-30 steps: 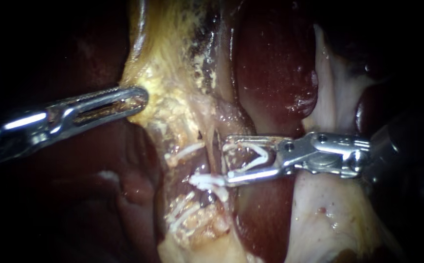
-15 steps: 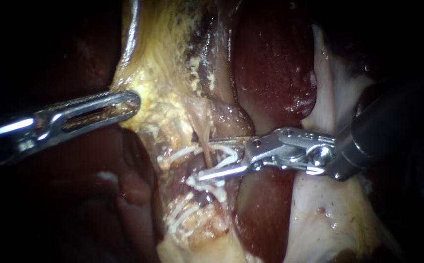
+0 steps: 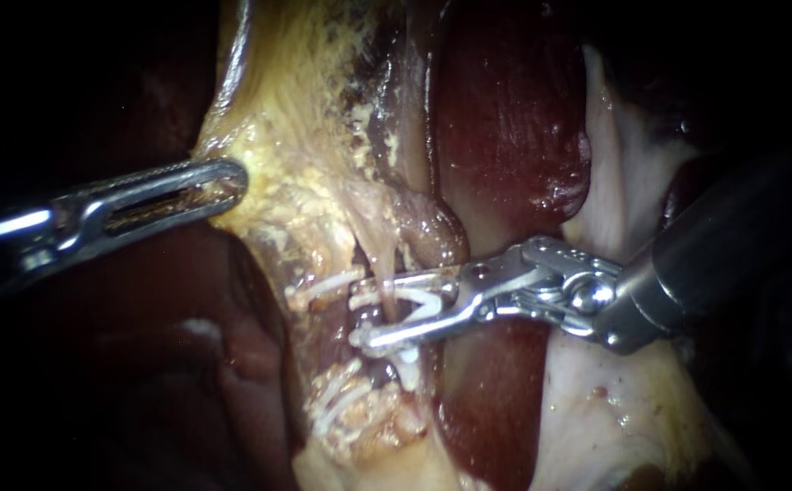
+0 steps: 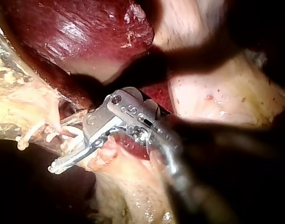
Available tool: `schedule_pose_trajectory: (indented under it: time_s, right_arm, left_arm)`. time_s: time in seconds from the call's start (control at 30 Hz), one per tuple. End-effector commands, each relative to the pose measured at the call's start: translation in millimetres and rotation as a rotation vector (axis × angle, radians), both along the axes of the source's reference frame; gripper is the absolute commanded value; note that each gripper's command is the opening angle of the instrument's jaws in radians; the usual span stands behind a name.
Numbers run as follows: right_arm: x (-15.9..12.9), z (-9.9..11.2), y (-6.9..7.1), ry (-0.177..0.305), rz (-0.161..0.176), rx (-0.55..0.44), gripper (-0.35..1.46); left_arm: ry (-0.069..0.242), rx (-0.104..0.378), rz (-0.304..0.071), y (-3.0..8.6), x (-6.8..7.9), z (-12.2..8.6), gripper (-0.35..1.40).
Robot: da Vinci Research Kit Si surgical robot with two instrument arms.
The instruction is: Clipping third clip right tube
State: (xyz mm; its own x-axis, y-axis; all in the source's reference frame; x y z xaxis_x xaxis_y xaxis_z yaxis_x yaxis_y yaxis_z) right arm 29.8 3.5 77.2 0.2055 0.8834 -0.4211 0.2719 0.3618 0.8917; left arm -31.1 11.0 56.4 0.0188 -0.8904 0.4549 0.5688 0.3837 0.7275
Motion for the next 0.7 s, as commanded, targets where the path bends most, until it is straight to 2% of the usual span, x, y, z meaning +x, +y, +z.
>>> schedule_pose_trajectory:
  time_s: [0.03, 0.23, 0.37, 0.57, 0.67, 0.7]
  right_arm:
    - [0.2, -0.1, 0.0, 0.004, -0.004, 0.01, 0.49]
    - [1.6, -0.4, 0.5, 0.023, 0.014, 0.02, 0.49]
    - [2.0, -0.9, 1.6, 0.02, 0.039, 0.036, 0.47]
    - [1.7, -2.0, 3.3, 0.038, 0.073, 0.072, 0.44]
    - [1.6, -2.2, 3.5, 0.032, 0.077, 0.092, 0.34]
    - [1.4, -2.2, 3.5, 0.028, 0.077, 0.103, 0.18]
  left_arm:
    - [0.0, 0.0, 0.0, 0.0, 0.0, 0.0, -0.35]
    - [0.0, 0.0, 0.0, 0.1, -0.1, 0.1, -0.35]
    - [0.0, 0.0, 0.0, 0.1, -0.1, 0.1, -0.35]
    - [0.0, 0.0, 0.0, 0.0, -0.1, 0.1, -0.35]
    - [0.0, 0.0, 0.0, 0.0, -0.1, 0.1, -0.35]
    - [0.0, 0.0, 0.0, 0.0, -0.1, 0.1, -0.35]
